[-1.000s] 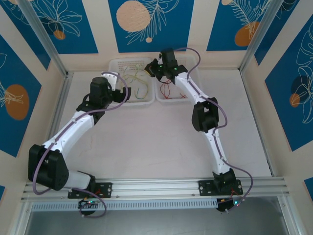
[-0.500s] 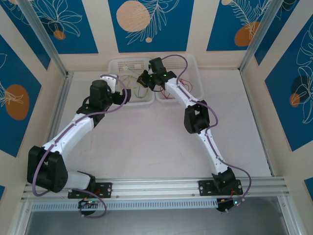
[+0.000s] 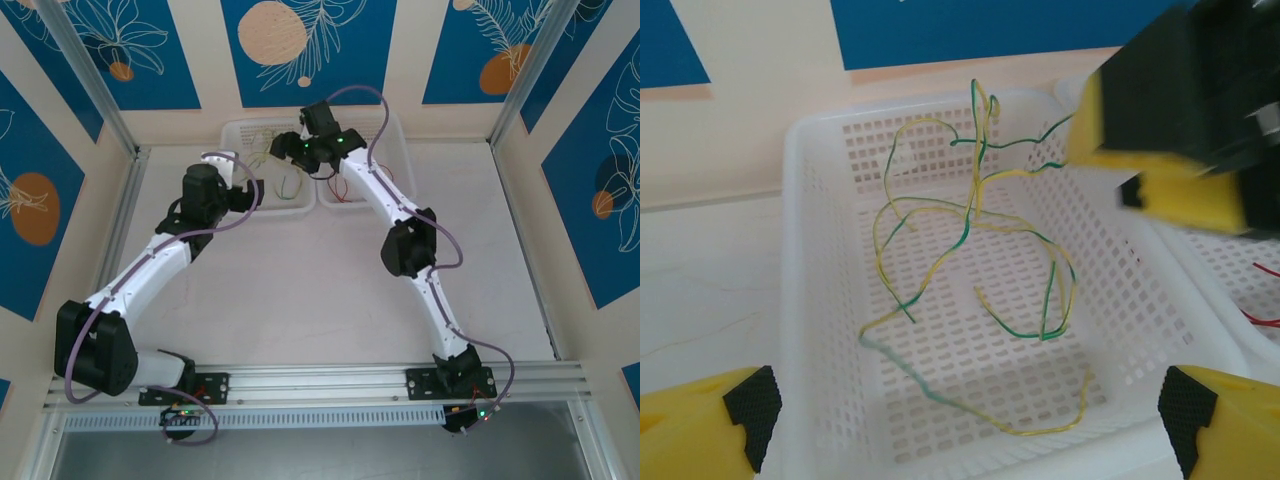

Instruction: Untangle the cables

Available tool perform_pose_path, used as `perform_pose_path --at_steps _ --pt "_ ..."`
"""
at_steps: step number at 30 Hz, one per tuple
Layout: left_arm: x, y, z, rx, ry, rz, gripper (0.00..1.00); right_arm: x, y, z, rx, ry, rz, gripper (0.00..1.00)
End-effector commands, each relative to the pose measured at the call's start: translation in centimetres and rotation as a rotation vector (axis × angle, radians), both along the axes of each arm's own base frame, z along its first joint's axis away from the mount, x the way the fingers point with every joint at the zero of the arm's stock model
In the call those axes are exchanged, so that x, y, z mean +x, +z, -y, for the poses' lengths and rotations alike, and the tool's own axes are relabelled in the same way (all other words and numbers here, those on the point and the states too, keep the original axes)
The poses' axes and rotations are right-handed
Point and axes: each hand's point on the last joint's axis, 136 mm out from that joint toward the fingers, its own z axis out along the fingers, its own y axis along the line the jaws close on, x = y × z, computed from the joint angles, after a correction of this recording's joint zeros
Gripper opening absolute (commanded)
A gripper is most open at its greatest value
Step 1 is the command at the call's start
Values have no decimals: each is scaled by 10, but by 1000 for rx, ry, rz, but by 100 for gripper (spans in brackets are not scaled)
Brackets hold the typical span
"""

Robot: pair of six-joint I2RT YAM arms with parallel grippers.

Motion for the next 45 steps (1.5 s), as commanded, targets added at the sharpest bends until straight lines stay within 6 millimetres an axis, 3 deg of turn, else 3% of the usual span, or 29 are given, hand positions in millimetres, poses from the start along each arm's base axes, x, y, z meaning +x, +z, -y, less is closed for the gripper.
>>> perform_pose_path --at_steps 1,2,9,13,15,18,22,25,28,29,33,35,38,41,45 --pt "0 19 -14 -4 59 55 98 -29 56 26 -75 -2 75 74" --pt "0 20 -17 -3 69 63 99 -35 58 30 -88 -3 69 80" --pt "-9 19 -62 9 261 114 100 -84 55 56 -143 50 43 90" --pt "-23 9 -89 87 377 129 100 -112 67 80 -270 62 282 91" --pt "-34 -5 -110 142 483 116 100 -121 65 108 -360 -12 427 95" --pt "-47 -36 -126 210 529 99 100 -129 48 177 -494 -227 533 99" --pt "-52 -81 -127 280 495 104 100 -135 -8 267 -705 -392 483 100" --pt "-50 -113 -137 286 531 23 100 -138 -57 312 -726 -418 378 99" --pt "-41 -138 -147 221 544 -5 100 -140 -87 348 -707 -506 348 99" --pt "-40 -142 -147 223 532 -33 100 -141 -88 353 -688 -509 333 99" --pt "-24 -151 -136 189 424 11 99 -126 -75 356 -699 -449 575 99" --pt "-24 -152 -129 178 372 8 99 -121 -79 368 -724 -453 543 99" --pt "-38 -149 -115 145 283 114 99 -127 -81 354 -622 -343 614 100" --pt "-54 -149 -110 135 258 218 99 -147 -98 337 -551 -260 702 99" --pt "-26 -165 -100 159 196 37 100 -150 -102 330 -481 -207 659 99"
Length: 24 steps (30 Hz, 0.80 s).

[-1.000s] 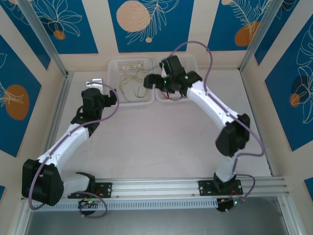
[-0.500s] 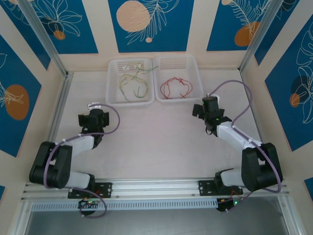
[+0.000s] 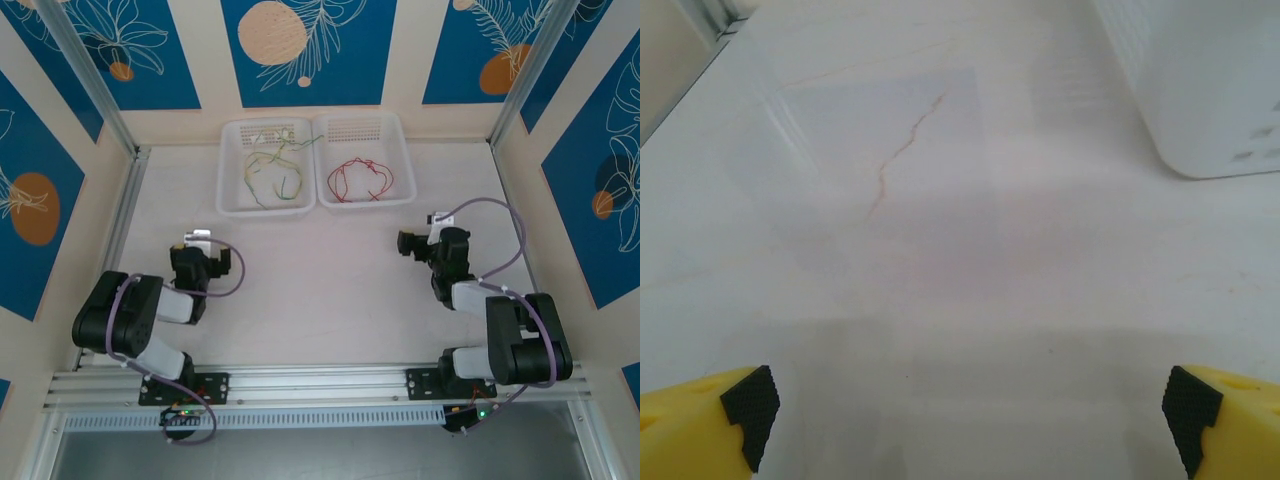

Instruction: Untangle the cables

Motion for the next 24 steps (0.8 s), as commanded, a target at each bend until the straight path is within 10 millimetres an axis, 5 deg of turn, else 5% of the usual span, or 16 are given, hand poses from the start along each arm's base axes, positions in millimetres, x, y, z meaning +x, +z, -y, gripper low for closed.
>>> perform_pose_path --at_steps 1,7,13,24 --pt "34 33 10 -68 -84 70 100 18 34 -17 58 124 102 99" --pt "33 34 5 -70 -63 77 100 39 15 -10 61 115 103 100" --pt "36 33 21 -76 -154 51 100 35 11 -4 -10 37 133 99" --pt "36 33 20 -93 -163 48 100 37 10 -1 30 48 107 99"
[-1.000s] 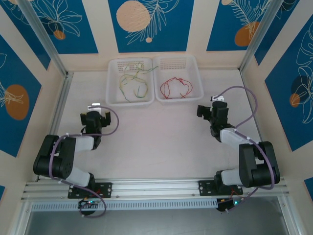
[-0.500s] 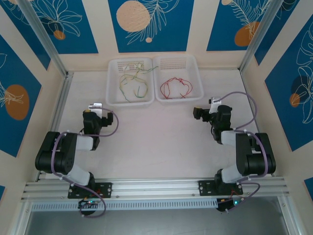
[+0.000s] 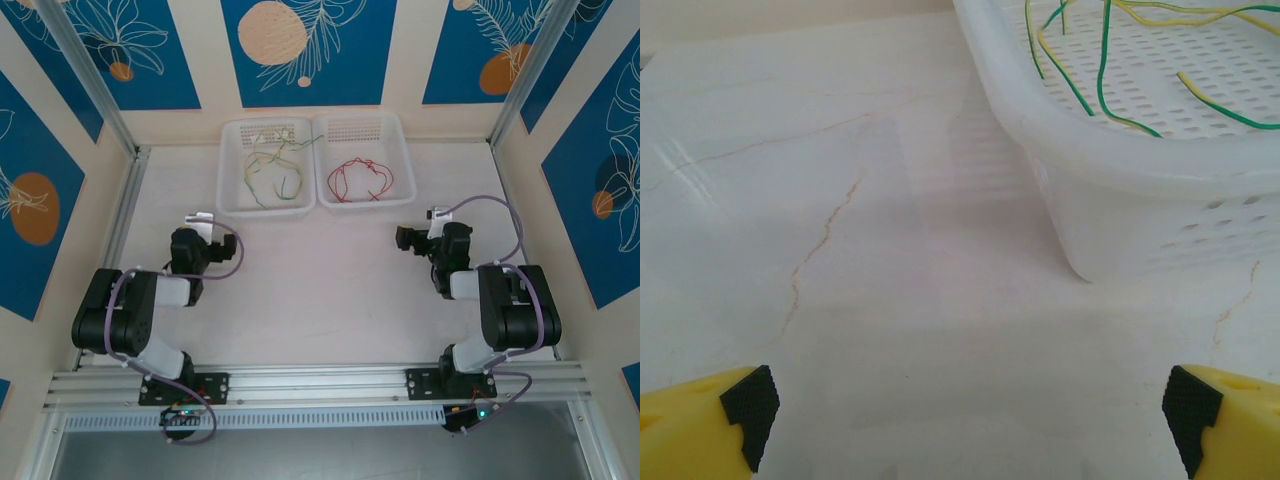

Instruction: Untangle the cables

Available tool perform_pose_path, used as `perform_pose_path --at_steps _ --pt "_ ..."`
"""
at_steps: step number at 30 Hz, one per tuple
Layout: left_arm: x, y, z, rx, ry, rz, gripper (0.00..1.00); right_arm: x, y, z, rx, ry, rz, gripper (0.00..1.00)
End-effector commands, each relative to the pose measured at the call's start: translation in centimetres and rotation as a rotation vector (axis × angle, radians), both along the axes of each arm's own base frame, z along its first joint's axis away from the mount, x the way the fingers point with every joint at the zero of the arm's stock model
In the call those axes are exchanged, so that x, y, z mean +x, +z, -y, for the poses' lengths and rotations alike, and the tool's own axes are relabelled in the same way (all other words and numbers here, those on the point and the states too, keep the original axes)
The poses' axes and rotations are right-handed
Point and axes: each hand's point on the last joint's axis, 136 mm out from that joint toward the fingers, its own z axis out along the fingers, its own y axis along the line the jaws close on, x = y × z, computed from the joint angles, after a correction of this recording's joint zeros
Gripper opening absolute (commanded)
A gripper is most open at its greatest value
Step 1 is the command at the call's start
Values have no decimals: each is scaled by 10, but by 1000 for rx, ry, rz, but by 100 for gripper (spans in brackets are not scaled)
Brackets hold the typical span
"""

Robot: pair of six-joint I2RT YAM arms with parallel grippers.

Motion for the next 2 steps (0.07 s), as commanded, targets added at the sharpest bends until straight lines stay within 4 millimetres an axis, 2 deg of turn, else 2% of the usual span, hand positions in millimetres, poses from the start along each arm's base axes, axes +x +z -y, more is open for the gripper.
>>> perform_pose_path --at_steps 1,2 --pt "5 11 0 -6 -17 31 100 10 17 -1 -15 -2 67 99" --pt "3 13 0 -4 -21 43 100 9 17 -1 -14 -2 65 99"
